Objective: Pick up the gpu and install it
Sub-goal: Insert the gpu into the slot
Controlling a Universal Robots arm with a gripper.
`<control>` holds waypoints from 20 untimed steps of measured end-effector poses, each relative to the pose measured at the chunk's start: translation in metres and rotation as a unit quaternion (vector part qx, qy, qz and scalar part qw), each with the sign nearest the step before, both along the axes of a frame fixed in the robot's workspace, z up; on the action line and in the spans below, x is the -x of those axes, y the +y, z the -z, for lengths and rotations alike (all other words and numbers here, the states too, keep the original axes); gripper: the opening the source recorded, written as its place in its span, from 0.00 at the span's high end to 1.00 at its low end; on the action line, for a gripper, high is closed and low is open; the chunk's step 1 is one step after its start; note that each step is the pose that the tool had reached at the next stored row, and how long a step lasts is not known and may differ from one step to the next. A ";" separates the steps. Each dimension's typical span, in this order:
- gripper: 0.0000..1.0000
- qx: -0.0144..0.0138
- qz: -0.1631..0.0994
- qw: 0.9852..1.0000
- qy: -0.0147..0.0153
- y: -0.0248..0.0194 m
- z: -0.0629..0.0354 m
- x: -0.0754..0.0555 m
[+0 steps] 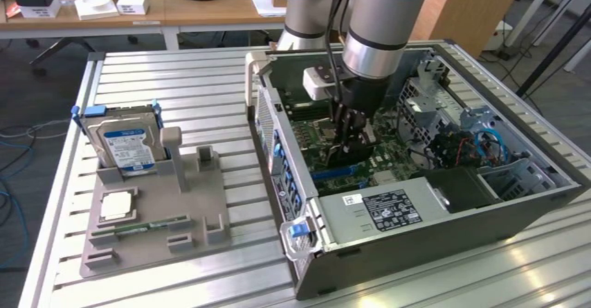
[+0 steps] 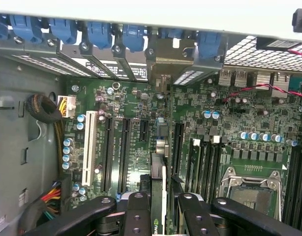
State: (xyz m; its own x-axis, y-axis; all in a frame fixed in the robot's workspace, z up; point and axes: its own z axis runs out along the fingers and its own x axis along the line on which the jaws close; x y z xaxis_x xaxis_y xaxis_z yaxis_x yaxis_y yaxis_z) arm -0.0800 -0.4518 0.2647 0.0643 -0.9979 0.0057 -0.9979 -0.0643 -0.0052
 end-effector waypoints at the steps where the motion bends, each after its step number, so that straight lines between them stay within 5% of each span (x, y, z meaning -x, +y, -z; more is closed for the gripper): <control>1: 0.74 0.000 0.000 1.000 0.000 0.0005 0.0001 0.000; 20: 0.74 0.000 -0.003 1.000 0.000 0.0007 0.0040 0.001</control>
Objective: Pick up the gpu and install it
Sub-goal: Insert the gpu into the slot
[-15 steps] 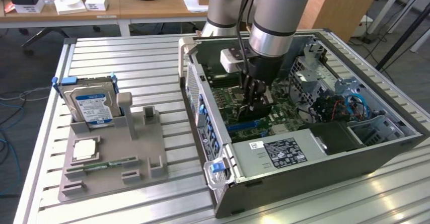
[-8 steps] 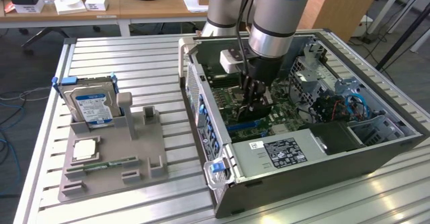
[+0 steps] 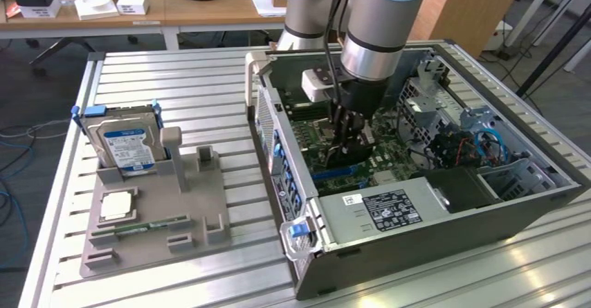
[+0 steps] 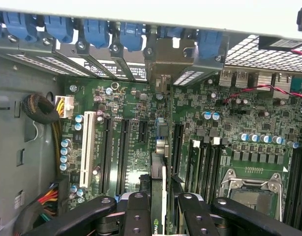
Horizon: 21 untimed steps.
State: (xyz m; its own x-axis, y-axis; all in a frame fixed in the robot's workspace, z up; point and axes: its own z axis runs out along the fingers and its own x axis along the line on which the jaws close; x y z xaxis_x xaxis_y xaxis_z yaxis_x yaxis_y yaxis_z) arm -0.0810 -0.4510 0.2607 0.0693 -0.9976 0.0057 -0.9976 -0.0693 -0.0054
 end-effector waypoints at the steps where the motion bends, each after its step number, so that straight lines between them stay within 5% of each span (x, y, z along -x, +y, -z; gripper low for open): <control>1: 0.74 0.000 0.000 1.000 0.000 0.0000 0.0002 0.000; 21: 0.74 0.000 -0.001 1.000 0.000 0.0006 0.0054 0.002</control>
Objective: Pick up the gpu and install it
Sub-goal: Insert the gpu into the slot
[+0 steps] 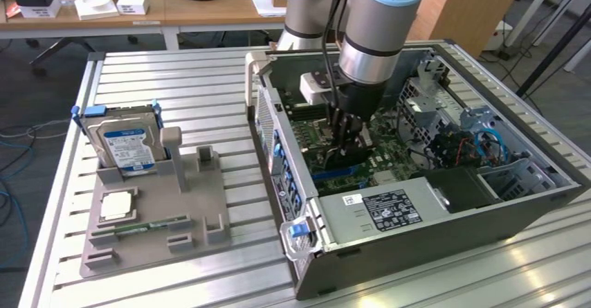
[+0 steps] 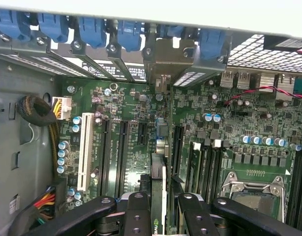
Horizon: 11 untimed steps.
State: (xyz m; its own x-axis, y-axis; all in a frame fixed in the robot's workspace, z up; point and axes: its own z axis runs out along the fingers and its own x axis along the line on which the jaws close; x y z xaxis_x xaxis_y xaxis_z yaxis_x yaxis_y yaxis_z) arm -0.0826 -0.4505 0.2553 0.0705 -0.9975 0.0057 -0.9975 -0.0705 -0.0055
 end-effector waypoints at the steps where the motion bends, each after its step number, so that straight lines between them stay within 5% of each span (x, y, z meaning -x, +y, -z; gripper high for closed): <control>1: 0.74 0.000 0.000 1.000 0.000 0.0000 0.0003 0.000; 11: 0.74 0.000 -0.001 1.000 0.000 0.0001 0.0027 0.000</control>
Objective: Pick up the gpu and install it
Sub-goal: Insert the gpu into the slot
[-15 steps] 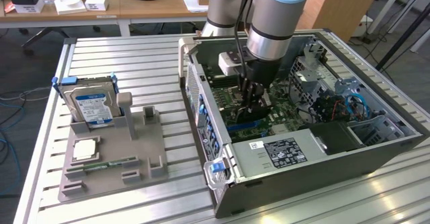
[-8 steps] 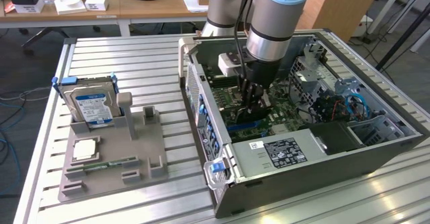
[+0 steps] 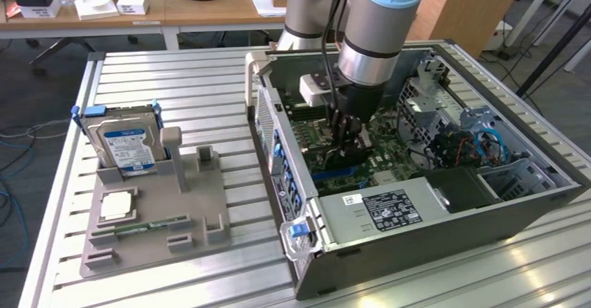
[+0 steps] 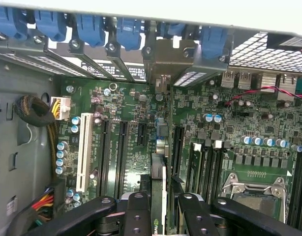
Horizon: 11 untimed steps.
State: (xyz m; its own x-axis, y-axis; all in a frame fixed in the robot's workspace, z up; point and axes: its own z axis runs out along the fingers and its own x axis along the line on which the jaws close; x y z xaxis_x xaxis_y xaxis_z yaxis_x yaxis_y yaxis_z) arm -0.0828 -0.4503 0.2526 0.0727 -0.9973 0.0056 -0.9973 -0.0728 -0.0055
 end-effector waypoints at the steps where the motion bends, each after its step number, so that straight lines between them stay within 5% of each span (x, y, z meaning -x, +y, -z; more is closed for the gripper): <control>1: 0.74 0.000 0.000 1.000 0.000 0.0000 0.0003 0.000; 11: 0.74 0.000 -0.001 1.000 0.000 0.0001 0.0017 0.000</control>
State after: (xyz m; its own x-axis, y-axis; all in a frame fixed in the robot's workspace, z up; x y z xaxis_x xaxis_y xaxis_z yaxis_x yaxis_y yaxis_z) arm -0.0830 -0.4503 0.2509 0.0744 -0.9972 0.0057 -0.9972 -0.0745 -0.0054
